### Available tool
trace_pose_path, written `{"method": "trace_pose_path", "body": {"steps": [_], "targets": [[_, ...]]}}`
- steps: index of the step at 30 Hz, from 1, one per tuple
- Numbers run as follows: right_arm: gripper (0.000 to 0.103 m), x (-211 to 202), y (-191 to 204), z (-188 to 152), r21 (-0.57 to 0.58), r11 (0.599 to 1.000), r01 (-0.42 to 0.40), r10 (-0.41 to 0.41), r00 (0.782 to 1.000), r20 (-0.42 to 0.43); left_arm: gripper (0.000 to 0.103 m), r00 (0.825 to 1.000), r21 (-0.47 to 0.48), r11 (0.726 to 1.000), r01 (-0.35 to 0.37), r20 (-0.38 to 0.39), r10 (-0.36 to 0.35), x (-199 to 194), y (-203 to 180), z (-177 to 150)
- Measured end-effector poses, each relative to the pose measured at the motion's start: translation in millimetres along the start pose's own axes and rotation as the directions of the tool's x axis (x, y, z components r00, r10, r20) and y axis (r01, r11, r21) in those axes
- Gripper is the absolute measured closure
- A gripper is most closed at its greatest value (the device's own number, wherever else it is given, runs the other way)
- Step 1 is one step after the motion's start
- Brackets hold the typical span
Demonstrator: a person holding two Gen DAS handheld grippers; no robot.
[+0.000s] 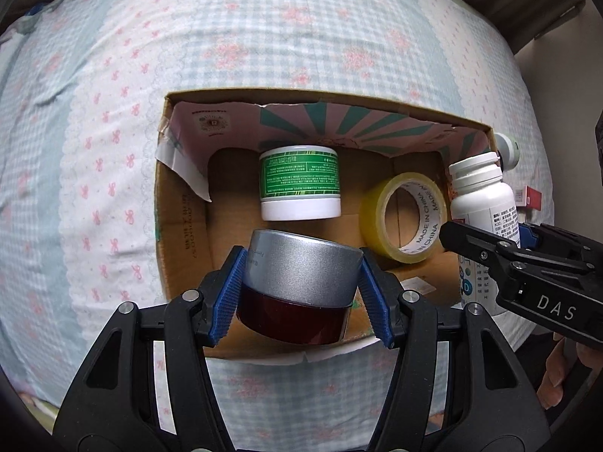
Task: Organize rigid objects
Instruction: 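Carry the jar and pill bottle into the box and release both, then withdraw both tools from the box toward the remaining items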
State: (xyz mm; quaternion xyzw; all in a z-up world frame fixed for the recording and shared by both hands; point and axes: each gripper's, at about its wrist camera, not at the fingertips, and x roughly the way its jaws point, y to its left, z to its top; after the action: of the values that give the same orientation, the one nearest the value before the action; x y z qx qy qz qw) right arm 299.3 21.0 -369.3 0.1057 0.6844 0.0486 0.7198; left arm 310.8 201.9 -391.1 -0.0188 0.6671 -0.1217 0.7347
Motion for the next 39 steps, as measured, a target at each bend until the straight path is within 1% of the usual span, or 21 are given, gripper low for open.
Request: {"method": "trace_pose_path", "body": {"steps": [4, 6, 7, 8, 9, 10, 11, 13, 16, 24, 30, 34, 37, 39], "targets": [[0.056, 14.8, -7.0, 11.0, 0.023, 1.000, -0.008, 0.009, 0.999, -0.033, 0.048, 0.999, 0.055, 0.998, -0.027, -0.023, 0.028, 11.0, -8.7, 4.1], [0.055, 18.9, -9.4, 16.5, 0.031, 0.999, -0.017, 0.018, 0.999, -0.042, 0.047, 0.998, 0.094, 0.994, -0.057, -0.001, 0.057, 9.4, -14.6, 6.8], [0.055, 19.3, -8.7, 18.9, 0.021, 1.000, -0.020, 0.021, 0.999, -0.038, 0.040, 0.998, 0.114, 0.992, -0.060, 0.017, 0.059, 5.8, -18.1, 7.9], [0.055, 18.5, -7.4, 20.5, 0.007, 1.000, -0.016, 0.016, 1.000, -0.026, 0.030, 0.998, 0.126, 0.991, -0.051, 0.029, 0.048, 1.6, -20.6, 9.1], [0.047, 16.4, -6.5, 21.9, -0.001, 1.000, 0.003, -0.003, 1.000, -0.008, 0.001, 0.998, 0.134, 0.990, -0.045, 0.042, 0.040, -2.2, -22.3, 10.1], [0.034, 15.0, -6.8, 23.1, 0.000, 0.999, 0.032, -0.032, 0.999, 0.000, 0.000, 0.997, 0.145, 0.988, -0.054, 0.055, 0.047, -5.6, -24.1, 10.1], [0.000, 15.4, -8.7, 24.2, 0.004, 0.999, 0.044, -0.044, 0.999, -0.006, 0.000, 0.997, 0.151, 0.986, -0.064, 0.056, 0.056, -6.6, -25.3, 10.8], [0.000, 16.4, -12.7, 25.1, 0.006, 1.000, 0.026, -0.026, 1.000, -0.013, 0.000, 0.998, 0.145, 0.988, -0.057, 0.036, 0.053, -5.3, -25.2, 11.8], [0.000, 17.2, -16.2, 23.3, 0.010, 1.000, 0.023, -0.022, 1.000, -0.013, 0.000, 0.999, 0.117, 0.992, -0.046, 0.022, 0.043, -4.2, -23.7, 11.3], [0.000, 2.0, -13.1, 16.1, 0.009, 1.000, 0.013, -0.013, 1.000, 0.019, 0.000, 0.998, 0.101, 0.994, -0.042, 0.043, 0.037, -20.9, -28.2, 1.0], [0.000, -19.4, -4.8, 7.2, 0.002, 1.000, 0.005, -0.005, 0.998, 0.056, 0.000, 0.995, 0.095, 0.994, -0.052, 0.087, 0.044, -47.5, -29.2, -10.2], [0.000, -44.9, 3.8, -4.4, -0.009, 1.000, -0.001, 0.001, 0.996, 0.089, 0.000, 0.993, 0.084, 0.995, -0.049, 0.112, 0.040, -71.8, -28.6, -21.1], [0.000, -68.9, 10.1, -14.2, -0.019, 1.000, 0.003, -0.001, 0.995, 0.104, 0.000, 0.993, 0.060, 0.998, -0.028, 0.116, 0.021, -93.3, -26.6, -32.4], [0.000, -85.5, 13.0, -21.6, -0.027, 1.000, 0.002, 0.001, 0.994, 0.109, 0.000, 0.990, 0.042, 0.999, -0.013, 0.140, 0.007, -110.2, -25.1, -42.5]]}}
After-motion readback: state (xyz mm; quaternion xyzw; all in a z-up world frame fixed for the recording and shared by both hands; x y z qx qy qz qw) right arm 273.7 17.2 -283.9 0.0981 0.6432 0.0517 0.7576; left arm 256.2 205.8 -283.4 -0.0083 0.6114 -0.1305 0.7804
